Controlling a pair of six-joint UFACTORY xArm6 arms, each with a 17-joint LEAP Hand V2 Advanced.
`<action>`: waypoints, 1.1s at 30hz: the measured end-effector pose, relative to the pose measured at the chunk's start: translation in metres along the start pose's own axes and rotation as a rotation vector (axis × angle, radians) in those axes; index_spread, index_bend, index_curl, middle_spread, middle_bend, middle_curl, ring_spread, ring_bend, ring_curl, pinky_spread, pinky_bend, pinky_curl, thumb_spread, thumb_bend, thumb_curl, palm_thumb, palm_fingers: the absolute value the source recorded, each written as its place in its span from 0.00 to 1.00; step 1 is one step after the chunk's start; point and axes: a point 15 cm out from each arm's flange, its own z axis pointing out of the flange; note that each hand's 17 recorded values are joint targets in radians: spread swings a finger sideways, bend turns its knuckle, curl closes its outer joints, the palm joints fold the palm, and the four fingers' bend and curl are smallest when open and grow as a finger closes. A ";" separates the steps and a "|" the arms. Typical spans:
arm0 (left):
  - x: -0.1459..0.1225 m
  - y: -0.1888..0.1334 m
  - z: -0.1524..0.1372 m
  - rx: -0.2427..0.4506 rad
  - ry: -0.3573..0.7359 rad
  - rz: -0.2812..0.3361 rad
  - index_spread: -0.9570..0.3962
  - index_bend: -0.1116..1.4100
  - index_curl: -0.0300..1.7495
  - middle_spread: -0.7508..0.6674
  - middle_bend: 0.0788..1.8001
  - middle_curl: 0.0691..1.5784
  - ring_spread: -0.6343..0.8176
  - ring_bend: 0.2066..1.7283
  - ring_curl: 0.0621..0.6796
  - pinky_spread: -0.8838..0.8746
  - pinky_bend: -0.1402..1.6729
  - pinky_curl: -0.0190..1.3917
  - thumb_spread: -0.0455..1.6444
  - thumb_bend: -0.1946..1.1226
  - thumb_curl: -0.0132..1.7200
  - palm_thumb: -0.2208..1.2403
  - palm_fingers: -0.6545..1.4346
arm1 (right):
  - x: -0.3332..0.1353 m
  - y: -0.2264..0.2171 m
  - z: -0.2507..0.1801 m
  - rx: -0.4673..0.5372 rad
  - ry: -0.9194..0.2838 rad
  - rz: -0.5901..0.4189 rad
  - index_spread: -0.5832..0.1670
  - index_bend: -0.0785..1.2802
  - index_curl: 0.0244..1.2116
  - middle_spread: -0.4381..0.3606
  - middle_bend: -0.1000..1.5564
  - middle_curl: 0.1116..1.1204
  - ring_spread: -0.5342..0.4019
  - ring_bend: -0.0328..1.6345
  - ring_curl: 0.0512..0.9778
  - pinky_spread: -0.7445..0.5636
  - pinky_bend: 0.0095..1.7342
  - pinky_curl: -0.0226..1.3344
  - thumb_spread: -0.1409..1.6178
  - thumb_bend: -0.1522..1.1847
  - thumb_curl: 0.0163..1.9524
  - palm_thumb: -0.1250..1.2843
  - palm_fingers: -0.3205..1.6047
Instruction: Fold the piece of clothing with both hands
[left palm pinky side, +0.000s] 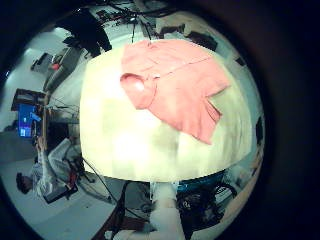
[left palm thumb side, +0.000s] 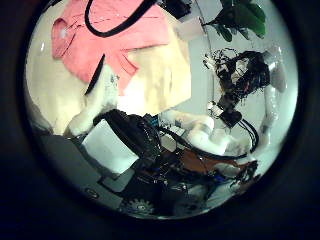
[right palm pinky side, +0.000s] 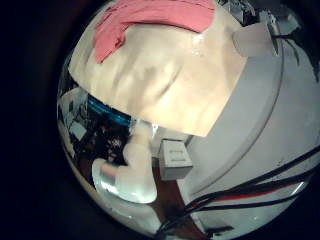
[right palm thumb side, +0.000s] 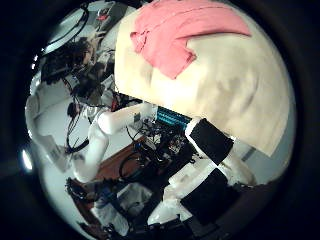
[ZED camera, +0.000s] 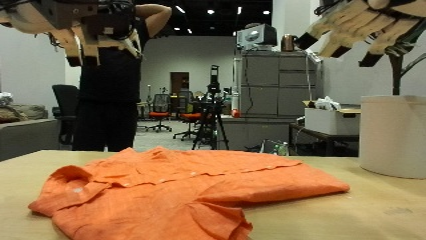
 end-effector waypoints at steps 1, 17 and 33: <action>-0.001 -0.001 0.000 0.004 -0.001 0.000 0.61 0.24 0.28 0.53 0.07 0.19 0.63 0.08 0.21 0.69 0.17 0.15 0.76 0.14 0.24 0.61 0.48 | 0.000 0.000 0.000 0.001 -0.001 0.000 0.42 0.19 0.25 0.70 0.18 0.22 0.83 0.14 0.21 0.81 0.11 0.24 0.80 0.10 0.14 0.59 0.25; 0.016 -0.006 0.020 -0.061 -0.005 0.033 0.61 0.25 0.29 0.52 0.07 0.20 0.63 0.08 0.21 0.69 0.17 0.14 0.77 0.14 0.24 0.62 0.48 | 0.005 0.002 -0.003 0.014 -0.004 0.012 0.41 0.19 0.25 0.69 0.18 0.21 0.82 0.14 0.21 0.82 0.11 0.24 0.80 0.10 0.14 0.59 0.25; 0.053 -0.027 0.125 -0.140 -0.229 0.262 0.67 0.16 0.24 0.55 0.06 0.20 0.64 0.13 0.24 0.67 0.21 0.18 0.72 0.11 0.22 0.48 0.44 | 0.016 0.003 -0.004 0.017 -0.007 0.063 0.41 0.19 0.25 0.70 0.18 0.21 0.82 0.14 0.21 0.82 0.11 0.24 0.80 0.10 0.14 0.59 0.26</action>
